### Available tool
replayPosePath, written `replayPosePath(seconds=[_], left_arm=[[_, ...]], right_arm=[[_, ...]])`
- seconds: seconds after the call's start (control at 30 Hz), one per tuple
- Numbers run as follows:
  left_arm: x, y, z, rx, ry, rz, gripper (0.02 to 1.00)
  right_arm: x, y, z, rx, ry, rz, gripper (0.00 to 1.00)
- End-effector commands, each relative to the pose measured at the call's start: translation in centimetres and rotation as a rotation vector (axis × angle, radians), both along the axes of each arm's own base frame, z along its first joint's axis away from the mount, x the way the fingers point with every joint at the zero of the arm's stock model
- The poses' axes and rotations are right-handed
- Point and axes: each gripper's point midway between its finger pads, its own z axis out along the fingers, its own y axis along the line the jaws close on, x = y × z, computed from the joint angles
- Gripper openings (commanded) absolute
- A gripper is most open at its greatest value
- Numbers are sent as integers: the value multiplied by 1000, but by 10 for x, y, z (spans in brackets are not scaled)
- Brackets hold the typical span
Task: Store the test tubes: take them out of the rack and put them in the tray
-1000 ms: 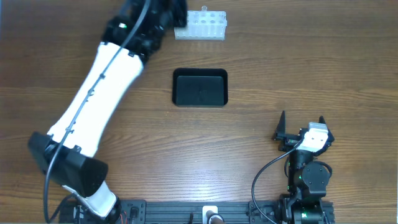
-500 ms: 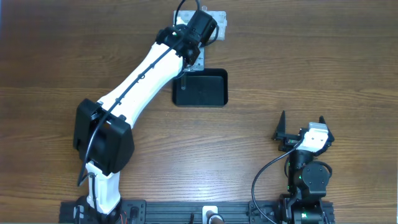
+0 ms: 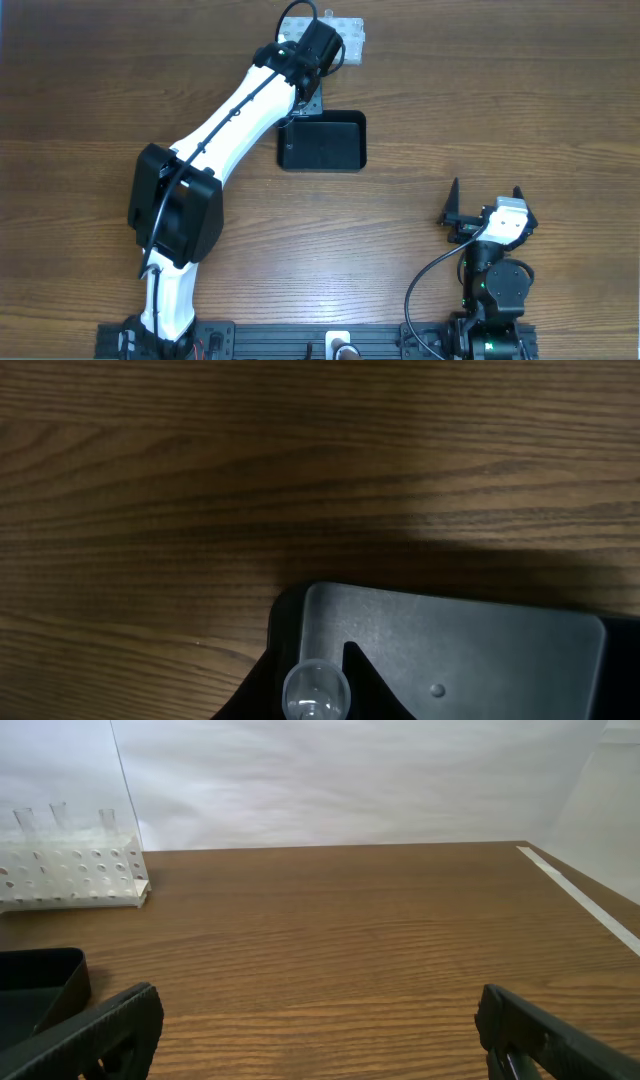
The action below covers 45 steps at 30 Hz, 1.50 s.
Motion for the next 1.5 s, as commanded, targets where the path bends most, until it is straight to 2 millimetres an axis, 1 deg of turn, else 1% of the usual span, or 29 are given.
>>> replayPosePath(seconds=[0.03, 0.1, 0.23, 0.33, 0.5, 0.63, 0.7, 0.77, 0.83, 0.93, 1.0, 1.07, 1.1, 1.13, 1.23, 1.3, 1.37, 1.43, 1.5], left_arm=[[1, 4, -21, 17, 35, 22, 42], [1, 4, -24, 20, 41, 23, 47], [4, 5, -29, 16, 41, 28, 106], [6, 6, -30, 8, 42, 31, 132], [5, 6, -37, 7, 56, 32, 141], [4, 5, -44, 7, 73, 30, 196], [4, 5, -44, 5, 73, 30, 237], [8, 5, -40, -3, 59, 34, 408], [14, 6, -35, -18, 32, 41, 424], [30, 9, -16, -56, -38, 55, 426], [43, 6, 4, -77, -103, 29, 426], [60, 1, 34, -91, -202, -3, 439], [75, 1, 61, -95, -297, 16, 448], [84, 0, 78, -101, -353, 24, 476], [103, -9, 107, -113, -462, -28, 581], [114, -14, 118, -121, -523, -53, 693], [121, -13, 119, -118, -554, -41, 739], [129, -12, 116, -114, -573, -42, 746], [138, -15, 107, -109, -585, -54, 748]], right_arm=[[0, 1, -3, 7, 0, 6, 993], [0, 1, -3, 7, 0, 6, 991], [0, 1, -3, 7, 0, 6, 993], [0, 1, -3, 7, 0, 6, 991], [0, 1, -3, 7, 0, 6, 991], [0, 1, -3, 7, 0, 6, 991], [0, 1, -3, 7, 0, 6, 993], [0, 1, -3, 7, 0, 6, 991], [0, 1, -3, 7, 0, 6, 991], [0, 1, -3, 7, 0, 6, 993], [0, 1, -3, 7, 0, 6, 991], [0, 1, -3, 7, 1, 6, 991], [0, 1, -3, 7, 0, 6, 991], [0, 1, -3, 7, 0, 6, 991], [0, 1, -3, 7, 1, 6, 993], [0, 1, -3, 7, 0, 6, 991], [0, 1, -3, 7, 0, 6, 991], [0, 1, -3, 7, 0, 6, 991], [0, 1, -3, 7, 0, 6, 991]])
